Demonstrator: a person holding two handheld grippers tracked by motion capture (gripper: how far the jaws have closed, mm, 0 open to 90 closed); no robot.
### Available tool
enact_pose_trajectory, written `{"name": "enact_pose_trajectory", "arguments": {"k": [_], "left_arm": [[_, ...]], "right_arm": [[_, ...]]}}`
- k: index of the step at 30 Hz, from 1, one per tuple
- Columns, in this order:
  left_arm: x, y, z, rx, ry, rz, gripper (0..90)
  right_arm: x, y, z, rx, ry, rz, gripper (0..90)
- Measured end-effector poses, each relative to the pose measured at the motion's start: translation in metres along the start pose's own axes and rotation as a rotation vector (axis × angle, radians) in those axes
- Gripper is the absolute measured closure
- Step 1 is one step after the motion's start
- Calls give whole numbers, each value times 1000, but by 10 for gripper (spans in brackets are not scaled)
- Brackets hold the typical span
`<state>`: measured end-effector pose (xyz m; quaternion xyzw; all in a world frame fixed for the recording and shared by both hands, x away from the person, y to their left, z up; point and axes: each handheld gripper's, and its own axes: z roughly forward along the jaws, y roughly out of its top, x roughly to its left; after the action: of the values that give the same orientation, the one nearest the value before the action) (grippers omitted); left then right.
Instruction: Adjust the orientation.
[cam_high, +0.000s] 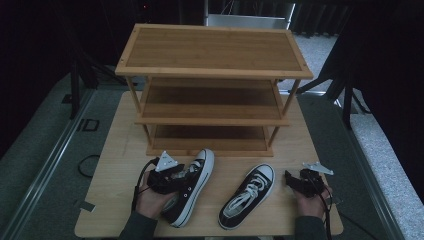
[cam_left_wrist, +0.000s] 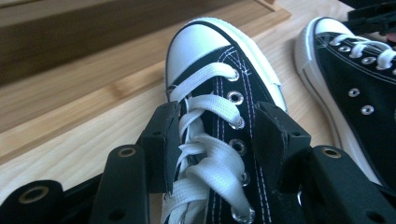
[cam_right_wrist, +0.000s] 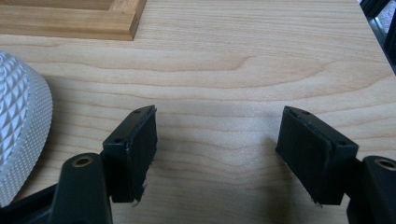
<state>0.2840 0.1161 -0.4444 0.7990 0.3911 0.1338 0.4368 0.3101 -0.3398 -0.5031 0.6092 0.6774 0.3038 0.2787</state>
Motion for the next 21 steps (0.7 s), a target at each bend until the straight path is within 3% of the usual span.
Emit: {"name": "enact_pose_trajectory", "arguments": {"k": [3,7,10,11,21], "left_arm": [[-5,1,4,19,-38,-1,505],[-19,0,16,73,-96,29,481],[-33,1,22,84,-117,59,502],[-36,2,22,87,-98,77,492],[-29,2,8,32,-115,44,516]], "right_arm": [[0,0,0,0,0,0,284],[0,0,0,0,1,0,284],[0,0,0,0,1,-1,284],[0,0,0,0,1,-1,284],[0,0,0,-1,2,-2,284]]}}
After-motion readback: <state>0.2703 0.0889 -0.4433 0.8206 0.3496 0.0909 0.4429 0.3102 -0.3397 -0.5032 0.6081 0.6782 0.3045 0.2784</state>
